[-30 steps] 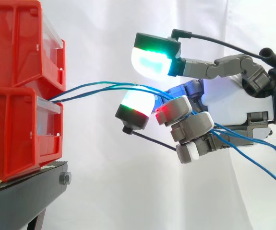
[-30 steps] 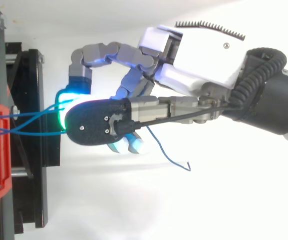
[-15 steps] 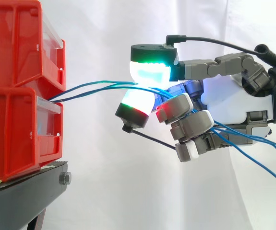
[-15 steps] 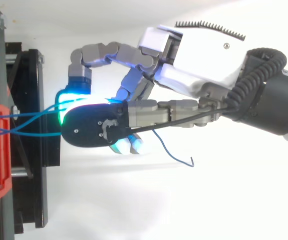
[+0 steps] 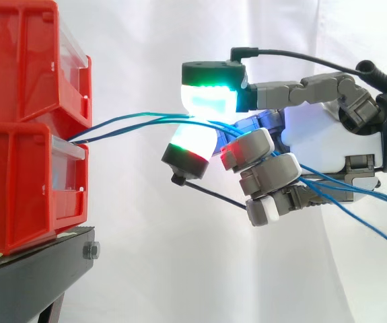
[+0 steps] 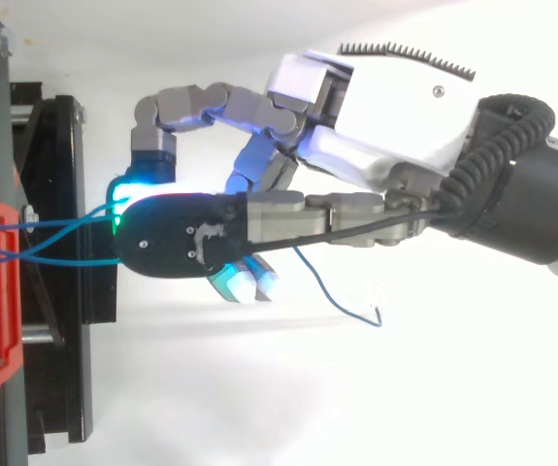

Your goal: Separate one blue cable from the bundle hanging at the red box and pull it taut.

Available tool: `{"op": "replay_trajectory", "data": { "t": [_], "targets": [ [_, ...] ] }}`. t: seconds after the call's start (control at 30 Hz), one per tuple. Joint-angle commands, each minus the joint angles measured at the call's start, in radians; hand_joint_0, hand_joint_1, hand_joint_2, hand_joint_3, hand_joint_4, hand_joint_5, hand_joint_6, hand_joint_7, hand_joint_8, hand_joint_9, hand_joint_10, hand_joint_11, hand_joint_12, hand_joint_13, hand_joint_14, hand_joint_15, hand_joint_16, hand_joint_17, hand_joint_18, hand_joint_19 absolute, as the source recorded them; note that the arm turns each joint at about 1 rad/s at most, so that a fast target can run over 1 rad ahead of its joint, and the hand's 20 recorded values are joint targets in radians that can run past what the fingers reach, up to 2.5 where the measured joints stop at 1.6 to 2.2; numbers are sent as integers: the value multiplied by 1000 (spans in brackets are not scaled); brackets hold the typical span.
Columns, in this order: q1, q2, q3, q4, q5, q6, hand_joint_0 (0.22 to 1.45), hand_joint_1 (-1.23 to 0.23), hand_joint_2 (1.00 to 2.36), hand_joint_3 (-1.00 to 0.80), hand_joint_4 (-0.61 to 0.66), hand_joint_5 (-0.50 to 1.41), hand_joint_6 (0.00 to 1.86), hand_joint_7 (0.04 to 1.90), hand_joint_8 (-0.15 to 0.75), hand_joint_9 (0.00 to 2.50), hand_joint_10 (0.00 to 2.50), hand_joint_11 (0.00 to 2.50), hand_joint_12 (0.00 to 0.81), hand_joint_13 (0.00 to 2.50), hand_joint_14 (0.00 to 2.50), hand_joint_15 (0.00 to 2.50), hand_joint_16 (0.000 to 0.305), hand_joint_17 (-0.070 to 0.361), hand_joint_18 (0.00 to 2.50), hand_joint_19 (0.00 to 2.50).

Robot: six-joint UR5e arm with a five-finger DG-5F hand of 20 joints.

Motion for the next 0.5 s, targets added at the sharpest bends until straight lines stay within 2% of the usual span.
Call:
{"op": "replay_trajectory", "data": {
  "t": [0.0,0.2,0.33,0.43,0.47],
  "targets": [
    [0,0,0,0,0,0,713,-629,1010,39,201,-72,501,1405,339,1349,26,1263,425,1428,24,1253,57,128,1123,862],
    [0,0,0,0,0,-1,708,-760,1014,-8,210,-89,500,1418,335,1274,25,1281,420,1383,27,1271,56,125,1109,851],
    [0,0,0,0,0,-1,686,-788,1019,-153,187,-98,501,1434,314,1218,27,1296,399,1340,27,1279,52,116,1055,871],
    [0,0,0,0,0,-1,610,-792,1008,-404,191,-102,500,1435,313,1189,28,1299,398,1313,27,1278,51,115,1039,877],
    [0,0,0,0,0,-1,567,-747,1000,-500,202,-97,500,1448,323,1195,26,1287,410,1322,27,1267,52,117,1046,879]
  ]
}}
